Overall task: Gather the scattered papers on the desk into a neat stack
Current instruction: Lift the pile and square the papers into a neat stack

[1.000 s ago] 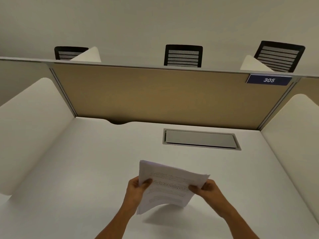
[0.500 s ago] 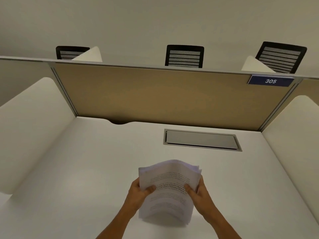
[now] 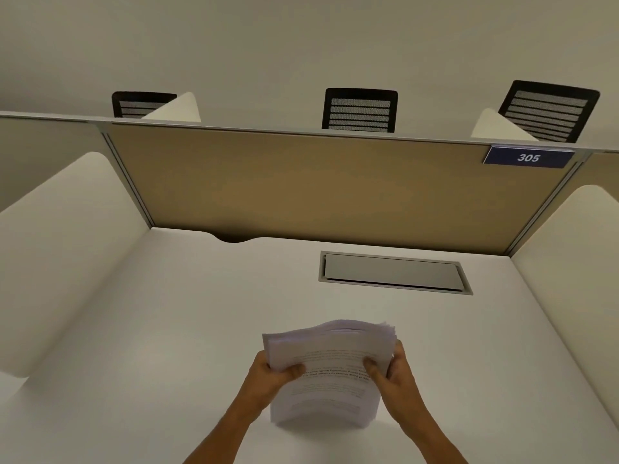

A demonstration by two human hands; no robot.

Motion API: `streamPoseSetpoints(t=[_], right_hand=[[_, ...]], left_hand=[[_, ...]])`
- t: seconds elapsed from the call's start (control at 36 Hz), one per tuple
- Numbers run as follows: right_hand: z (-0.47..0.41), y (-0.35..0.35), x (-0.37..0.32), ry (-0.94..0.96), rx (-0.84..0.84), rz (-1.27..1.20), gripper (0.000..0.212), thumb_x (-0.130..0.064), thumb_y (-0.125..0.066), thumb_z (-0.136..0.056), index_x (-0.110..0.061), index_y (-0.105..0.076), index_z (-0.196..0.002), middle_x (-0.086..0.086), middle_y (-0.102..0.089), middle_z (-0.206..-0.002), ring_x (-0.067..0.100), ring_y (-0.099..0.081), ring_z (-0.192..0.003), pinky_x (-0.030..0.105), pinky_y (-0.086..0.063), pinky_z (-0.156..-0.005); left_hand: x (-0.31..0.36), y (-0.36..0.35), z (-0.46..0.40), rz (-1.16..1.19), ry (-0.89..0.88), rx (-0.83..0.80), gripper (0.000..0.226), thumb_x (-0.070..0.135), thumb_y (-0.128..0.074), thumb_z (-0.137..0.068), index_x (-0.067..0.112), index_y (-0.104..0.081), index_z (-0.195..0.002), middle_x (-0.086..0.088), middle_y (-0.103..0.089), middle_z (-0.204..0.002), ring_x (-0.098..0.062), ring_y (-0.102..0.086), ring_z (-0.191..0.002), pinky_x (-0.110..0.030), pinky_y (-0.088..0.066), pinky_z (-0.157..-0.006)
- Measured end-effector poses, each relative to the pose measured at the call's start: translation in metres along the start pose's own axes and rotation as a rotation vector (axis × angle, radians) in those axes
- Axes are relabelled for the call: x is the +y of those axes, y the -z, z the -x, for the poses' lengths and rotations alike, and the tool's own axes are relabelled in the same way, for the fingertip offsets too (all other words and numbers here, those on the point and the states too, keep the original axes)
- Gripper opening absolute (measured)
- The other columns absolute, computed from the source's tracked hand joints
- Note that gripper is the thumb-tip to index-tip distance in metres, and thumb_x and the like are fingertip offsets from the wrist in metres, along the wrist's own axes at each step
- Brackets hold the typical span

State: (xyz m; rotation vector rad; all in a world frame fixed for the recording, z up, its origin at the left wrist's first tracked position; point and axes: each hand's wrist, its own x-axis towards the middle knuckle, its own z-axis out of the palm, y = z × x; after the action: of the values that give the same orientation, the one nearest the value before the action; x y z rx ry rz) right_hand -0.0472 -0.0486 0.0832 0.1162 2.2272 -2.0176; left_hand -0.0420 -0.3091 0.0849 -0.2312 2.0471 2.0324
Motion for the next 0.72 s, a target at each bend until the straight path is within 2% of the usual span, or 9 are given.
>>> streamPoseSetpoints(t=[0.06, 0.17, 0.28, 0.36, 0.44, 0.5, 0.61, 0.72], right_hand=[[0.001, -0.002, 0.004, -0.008, -0.026, 0.014, 0.032, -0.018, -0.057, -0.1, -0.033, -0.051, -0.128, -0.013, -0.07, -0.111, 0.007, -0.067, -0.105, 0.023, -0.059, -0.081], [0.006, -0.006, 0.018, -0.042, -0.081, 0.065, 0.029, -0.021, -0.042, -0.107, -0.04, -0.043, -0.129, -0.012, -0.063, -0.122, -0.001, -0.061, -0.112, 0.019, -0.055, -0.086], [0.006, -0.004, 0.023, -0.049, -0.092, 0.124, 0.019, -0.02, -0.036, -0.108, -0.037, -0.041, -0.115, -0.009, -0.061, -0.118, 0.008, -0.059, -0.114, 0.016, -0.055, -0.082], [0.007, -0.004, 0.018, -0.009, -0.09, 0.162, 0.032, -0.016, -0.036, -0.108, -0.043, -0.046, -0.122, -0.021, -0.065, -0.112, 0.001, -0.062, -0.11, 0.018, -0.055, -0.085], [0.008, -0.005, 0.018, -0.004, -0.068, 0.17, 0.037, -0.012, -0.037, -0.108, -0.039, -0.06, -0.12, -0.016, -0.071, -0.11, 0.007, -0.066, -0.106, 0.023, -0.057, -0.083], [0.009, -0.006, 0.023, -0.024, -0.057, 0.17, 0.038, -0.01, -0.038, -0.107, -0.035, -0.065, -0.114, -0.011, -0.074, -0.107, 0.011, -0.068, -0.102, 0.026, -0.058, -0.082], [0.008, -0.006, 0.027, -0.037, -0.069, 0.158, 0.031, -0.008, -0.043, -0.106, -0.024, -0.068, -0.115, -0.007, -0.075, -0.108, 0.013, -0.069, -0.104, 0.032, -0.058, -0.089], [0.004, -0.003, 0.026, -0.042, -0.043, 0.151, 0.025, -0.012, -0.048, -0.104, -0.025, -0.067, -0.11, -0.011, -0.076, -0.104, 0.01, -0.07, -0.1, 0.026, -0.057, -0.084]], left_hand=[[-0.002, 0.0, 0.0, -0.017, 0.014, -0.005, 0.042, 0.03, -0.086, -0.068, 0.025, -0.075, -0.108, -0.002, -0.077, -0.106, -0.017, -0.073, -0.098, -0.028, -0.059, -0.079], [-0.008, 0.001, 0.0, -0.051, 0.031, 0.008, 0.045, 0.037, -0.084, -0.068, 0.025, -0.073, -0.11, 0.001, -0.077, -0.104, -0.017, -0.073, -0.096, -0.032, -0.06, -0.083], [-0.009, 0.001, 0.001, -0.079, 0.043, 0.013, 0.04, 0.041, -0.08, -0.07, 0.026, -0.074, -0.108, 0.003, -0.078, -0.101, -0.016, -0.073, -0.094, -0.032, -0.06, -0.083], [-0.008, 0.002, 0.001, -0.076, 0.052, 0.048, 0.034, 0.041, -0.078, -0.072, 0.029, -0.074, -0.104, 0.004, -0.078, -0.098, -0.015, -0.073, -0.092, -0.031, -0.06, -0.081], [-0.008, 0.002, 0.002, -0.064, 0.052, 0.076, 0.032, 0.045, -0.076, -0.071, 0.033, -0.075, -0.101, 0.007, -0.078, -0.097, -0.011, -0.073, -0.09, -0.023, -0.059, -0.071], [-0.01, 0.003, 0.004, -0.062, 0.057, 0.08, 0.031, 0.045, -0.076, -0.073, 0.034, -0.075, -0.101, 0.008, -0.078, -0.098, -0.011, -0.073, -0.091, -0.021, -0.059, -0.07], [-0.013, 0.003, 0.004, -0.044, 0.072, 0.086, 0.024, 0.041, -0.079, -0.076, 0.031, -0.077, -0.098, 0.006, -0.078, -0.099, -0.011, -0.074, -0.09, -0.021, -0.059, -0.068], [-0.012, 0.002, 0.003, -0.043, 0.061, 0.107, 0.033, 0.044, -0.077, -0.072, 0.028, -0.076, -0.101, 0.006, -0.078, -0.099, -0.014, -0.073, -0.091, -0.026, -0.06, -0.075]])
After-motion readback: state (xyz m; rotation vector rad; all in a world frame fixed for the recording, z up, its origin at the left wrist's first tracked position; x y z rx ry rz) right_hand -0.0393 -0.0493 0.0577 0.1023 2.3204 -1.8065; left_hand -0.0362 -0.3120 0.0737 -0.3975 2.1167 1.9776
